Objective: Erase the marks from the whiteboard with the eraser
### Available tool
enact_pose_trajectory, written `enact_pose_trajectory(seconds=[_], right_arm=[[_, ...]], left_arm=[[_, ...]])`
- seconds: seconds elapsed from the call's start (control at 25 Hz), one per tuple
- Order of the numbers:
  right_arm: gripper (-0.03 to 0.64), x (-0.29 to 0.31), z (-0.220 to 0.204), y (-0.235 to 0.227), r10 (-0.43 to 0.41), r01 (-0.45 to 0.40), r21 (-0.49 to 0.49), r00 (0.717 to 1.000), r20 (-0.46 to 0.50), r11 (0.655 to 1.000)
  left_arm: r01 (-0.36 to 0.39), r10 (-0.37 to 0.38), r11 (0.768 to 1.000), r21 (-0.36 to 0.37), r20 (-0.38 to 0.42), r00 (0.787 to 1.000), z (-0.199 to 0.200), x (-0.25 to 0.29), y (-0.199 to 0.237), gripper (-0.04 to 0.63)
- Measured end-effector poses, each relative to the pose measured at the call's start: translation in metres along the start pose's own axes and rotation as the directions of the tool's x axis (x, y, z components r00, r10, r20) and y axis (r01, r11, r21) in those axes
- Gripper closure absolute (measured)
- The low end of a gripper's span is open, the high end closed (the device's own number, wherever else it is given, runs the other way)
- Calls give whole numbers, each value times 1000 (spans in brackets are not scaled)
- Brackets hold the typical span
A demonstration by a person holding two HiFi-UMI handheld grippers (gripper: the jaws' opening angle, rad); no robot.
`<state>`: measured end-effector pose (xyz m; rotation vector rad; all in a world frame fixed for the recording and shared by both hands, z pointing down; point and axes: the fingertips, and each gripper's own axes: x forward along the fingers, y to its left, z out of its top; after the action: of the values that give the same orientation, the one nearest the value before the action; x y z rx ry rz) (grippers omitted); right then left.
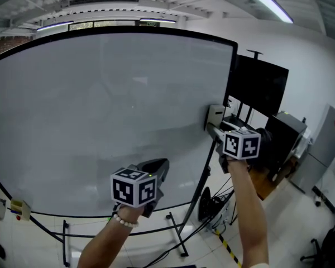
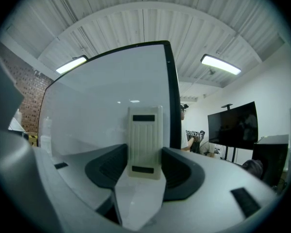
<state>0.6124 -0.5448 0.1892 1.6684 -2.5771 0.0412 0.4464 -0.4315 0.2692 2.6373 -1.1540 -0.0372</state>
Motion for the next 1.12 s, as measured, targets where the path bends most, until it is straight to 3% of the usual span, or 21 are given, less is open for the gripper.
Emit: enact_pose_trajectory(seconds=[0.4, 0.8, 1.12], right_arm=[[368, 0, -18, -25, -10, 11, -10, 1000, 17, 1000], [367, 3, -78, -34, -20, 20, -15, 1000, -2, 1000], [367, 6, -94, -19, -24, 23, 45, 1000, 14, 999]], left_arm=[[1, -1, 1000, -4, -6, 1000, -11, 9, 6, 607], [-7, 7, 1000, -19, -17, 1000, -34, 10, 9, 607], [-12, 11, 999, -36, -30, 1000, -43, 3, 14, 607]])
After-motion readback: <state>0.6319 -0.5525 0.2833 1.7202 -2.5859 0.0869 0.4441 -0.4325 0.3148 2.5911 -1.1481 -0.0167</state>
